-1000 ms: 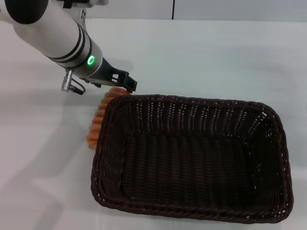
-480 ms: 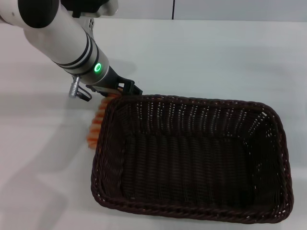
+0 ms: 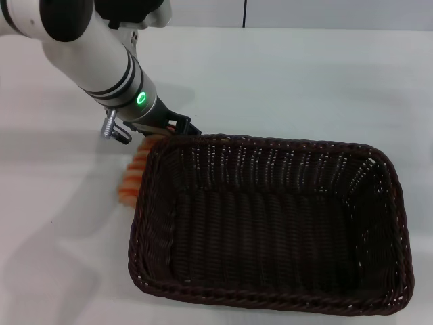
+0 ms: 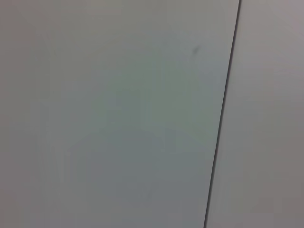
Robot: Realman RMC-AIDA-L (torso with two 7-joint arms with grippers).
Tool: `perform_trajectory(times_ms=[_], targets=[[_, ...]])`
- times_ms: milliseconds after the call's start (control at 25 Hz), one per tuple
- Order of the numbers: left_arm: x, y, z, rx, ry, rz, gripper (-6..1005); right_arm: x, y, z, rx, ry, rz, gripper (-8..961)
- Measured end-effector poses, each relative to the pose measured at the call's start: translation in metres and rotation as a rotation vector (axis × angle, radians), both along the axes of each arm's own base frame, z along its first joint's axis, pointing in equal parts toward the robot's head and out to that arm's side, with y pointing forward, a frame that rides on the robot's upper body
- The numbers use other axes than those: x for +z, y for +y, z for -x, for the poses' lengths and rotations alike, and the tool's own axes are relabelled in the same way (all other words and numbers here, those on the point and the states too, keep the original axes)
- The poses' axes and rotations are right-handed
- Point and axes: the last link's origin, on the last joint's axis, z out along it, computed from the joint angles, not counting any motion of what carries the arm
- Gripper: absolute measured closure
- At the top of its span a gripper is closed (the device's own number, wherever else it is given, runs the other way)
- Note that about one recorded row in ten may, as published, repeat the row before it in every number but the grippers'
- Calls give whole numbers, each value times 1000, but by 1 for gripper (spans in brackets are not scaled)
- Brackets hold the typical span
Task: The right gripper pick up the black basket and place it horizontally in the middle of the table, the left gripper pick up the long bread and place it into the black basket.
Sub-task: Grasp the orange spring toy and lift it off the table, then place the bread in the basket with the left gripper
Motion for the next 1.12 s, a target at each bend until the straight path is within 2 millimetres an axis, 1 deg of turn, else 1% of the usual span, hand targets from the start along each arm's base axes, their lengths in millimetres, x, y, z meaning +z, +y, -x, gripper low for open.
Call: perform_trajectory(times_ms=[240,440,600,760,880,960,1000,1080,1120], targets=[[-3,2,1,-12,12,-1,205,0,1,2,6,3,-3,595],[-1,3,3,-23,10,-6,405,0,0,2,7,3,-4,593],[-1,4,2,-35,12,-4,425,1,0,2,9,3,-6,593],[4,8,-4,-82,10,-17,444,1,0,2,9,4,-9,593],[13,16,-18,-169,34,-39,459,1,1,3,11,5,-11,593],[22,22,-36,-260,64,-56,474,1,2,4,13,7,-10,593],[26,25,-49,-313,79,-61,485,1,2,4,13,7,-10,593],[32,25,-75,-399,97,-55,506,1,3,5,14,7,-9,593],[33,24,-82,-417,101,-48,516,1,4,6,16,7,-9,592]])
